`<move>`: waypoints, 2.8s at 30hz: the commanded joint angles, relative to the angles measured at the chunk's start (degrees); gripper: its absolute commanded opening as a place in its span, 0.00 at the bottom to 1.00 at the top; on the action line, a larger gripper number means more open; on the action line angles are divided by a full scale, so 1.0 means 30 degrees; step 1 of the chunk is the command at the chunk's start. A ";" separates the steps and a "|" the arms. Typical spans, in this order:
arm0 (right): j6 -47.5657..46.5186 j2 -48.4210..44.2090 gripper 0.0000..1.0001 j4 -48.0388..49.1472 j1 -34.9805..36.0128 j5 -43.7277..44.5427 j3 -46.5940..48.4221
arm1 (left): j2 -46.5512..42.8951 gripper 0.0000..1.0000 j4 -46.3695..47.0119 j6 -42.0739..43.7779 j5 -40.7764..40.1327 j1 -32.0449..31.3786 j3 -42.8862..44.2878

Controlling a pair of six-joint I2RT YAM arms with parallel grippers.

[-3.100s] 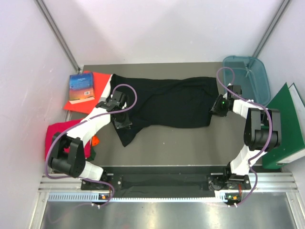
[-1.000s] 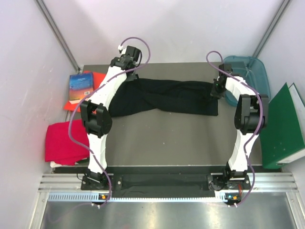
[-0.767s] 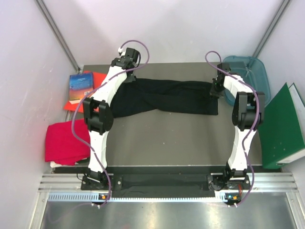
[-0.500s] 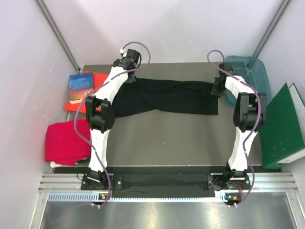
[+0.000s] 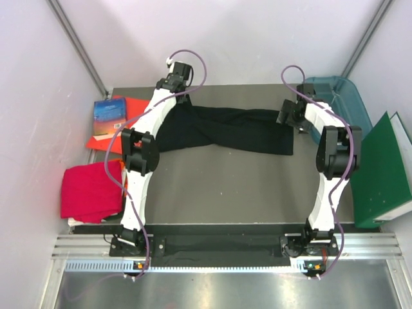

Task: Fold and stack the t-shirts
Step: Fold the other side of the tshirt into a rectangle, then rotate the tshirt 90 degrees

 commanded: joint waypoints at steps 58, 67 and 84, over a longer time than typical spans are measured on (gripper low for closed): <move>-0.4928 0.3082 0.00 -0.2744 0.3240 0.3260 0.3294 | -0.1994 0.00 -0.0770 -0.8955 0.7150 0.3276 -0.8986; -0.4373 0.0123 0.00 -0.6107 0.4205 0.3000 -0.0570 | 0.1167 0.00 0.1125 -0.7780 0.8815 0.3130 -0.4739; 0.0258 -0.6676 0.54 -0.8692 1.0827 -0.1426 -0.6820 | 0.5280 0.48 0.5908 -0.9456 1.6114 0.1928 0.0700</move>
